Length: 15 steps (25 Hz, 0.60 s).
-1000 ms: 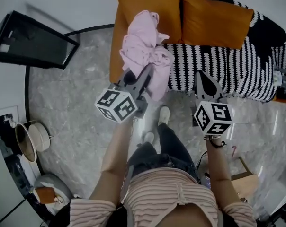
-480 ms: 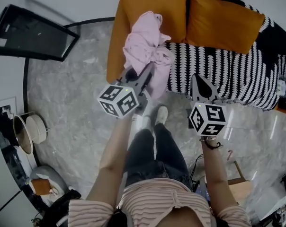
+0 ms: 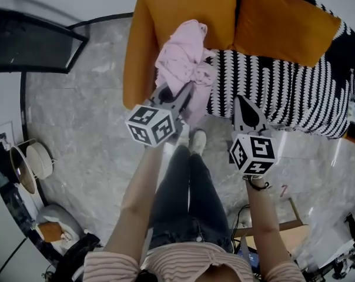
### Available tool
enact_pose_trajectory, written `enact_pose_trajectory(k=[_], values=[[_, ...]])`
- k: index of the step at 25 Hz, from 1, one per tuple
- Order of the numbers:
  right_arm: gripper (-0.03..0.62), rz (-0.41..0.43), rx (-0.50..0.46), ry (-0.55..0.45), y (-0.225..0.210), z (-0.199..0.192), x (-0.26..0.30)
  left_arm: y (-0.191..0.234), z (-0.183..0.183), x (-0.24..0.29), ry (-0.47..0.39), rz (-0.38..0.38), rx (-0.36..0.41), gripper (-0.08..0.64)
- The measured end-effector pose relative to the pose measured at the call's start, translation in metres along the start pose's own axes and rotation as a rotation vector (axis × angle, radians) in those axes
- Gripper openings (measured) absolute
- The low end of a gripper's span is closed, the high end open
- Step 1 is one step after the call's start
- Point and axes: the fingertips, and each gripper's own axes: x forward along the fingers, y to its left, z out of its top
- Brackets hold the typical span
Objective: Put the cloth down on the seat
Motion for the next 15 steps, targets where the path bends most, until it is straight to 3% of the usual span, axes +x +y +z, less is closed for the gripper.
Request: enact_pose_trajectory(k=[15], values=[[0.008,-0.032,0.038,0.073,-0.008,-0.058,0.068,0.067,-0.068,0.047,0.104,0.012,-0.022,0.106]])
